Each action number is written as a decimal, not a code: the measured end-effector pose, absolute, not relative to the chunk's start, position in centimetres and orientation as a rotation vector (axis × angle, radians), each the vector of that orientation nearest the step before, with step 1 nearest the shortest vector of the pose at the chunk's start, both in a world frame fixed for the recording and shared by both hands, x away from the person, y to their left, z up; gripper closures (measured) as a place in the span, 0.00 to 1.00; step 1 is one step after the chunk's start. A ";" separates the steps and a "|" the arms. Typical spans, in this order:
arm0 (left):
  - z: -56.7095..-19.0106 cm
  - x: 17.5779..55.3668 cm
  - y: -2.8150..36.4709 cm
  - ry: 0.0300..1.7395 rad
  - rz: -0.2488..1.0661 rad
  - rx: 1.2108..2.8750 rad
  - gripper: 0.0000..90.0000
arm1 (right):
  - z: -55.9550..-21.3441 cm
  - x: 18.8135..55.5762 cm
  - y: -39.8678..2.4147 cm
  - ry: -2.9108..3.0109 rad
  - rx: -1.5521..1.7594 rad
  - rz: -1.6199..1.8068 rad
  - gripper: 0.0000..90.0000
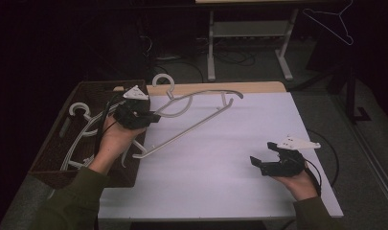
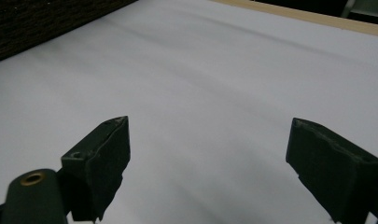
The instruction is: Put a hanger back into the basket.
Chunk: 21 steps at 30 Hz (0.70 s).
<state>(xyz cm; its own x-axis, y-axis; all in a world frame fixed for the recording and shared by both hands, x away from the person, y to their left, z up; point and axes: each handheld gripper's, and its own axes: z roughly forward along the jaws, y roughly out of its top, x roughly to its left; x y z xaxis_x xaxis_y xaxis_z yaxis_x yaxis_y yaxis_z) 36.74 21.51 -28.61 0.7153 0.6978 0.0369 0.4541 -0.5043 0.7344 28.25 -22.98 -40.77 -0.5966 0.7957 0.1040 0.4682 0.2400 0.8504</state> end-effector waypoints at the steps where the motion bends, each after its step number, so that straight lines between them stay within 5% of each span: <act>1: -28.5 36.7 21.8 0.881 0.428 2.179 0.91 | -40.8 28.2 -23.0 2.170 1.172 1.296 0.15; 21: -26.6 36.0 31.3 1.006 0.565 2.115 0.91 | -40.9 28.3 -22.9 2.173 1.164 1.281 0.15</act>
<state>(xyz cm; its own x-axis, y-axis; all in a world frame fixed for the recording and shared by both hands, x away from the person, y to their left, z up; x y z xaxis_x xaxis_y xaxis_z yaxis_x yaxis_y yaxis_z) 35.96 31.31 -26.58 0.6000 0.7960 0.0799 0.4824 -0.4397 0.7576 28.33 -22.90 -40.89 -0.5950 0.7980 0.0961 0.4702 0.2487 0.8468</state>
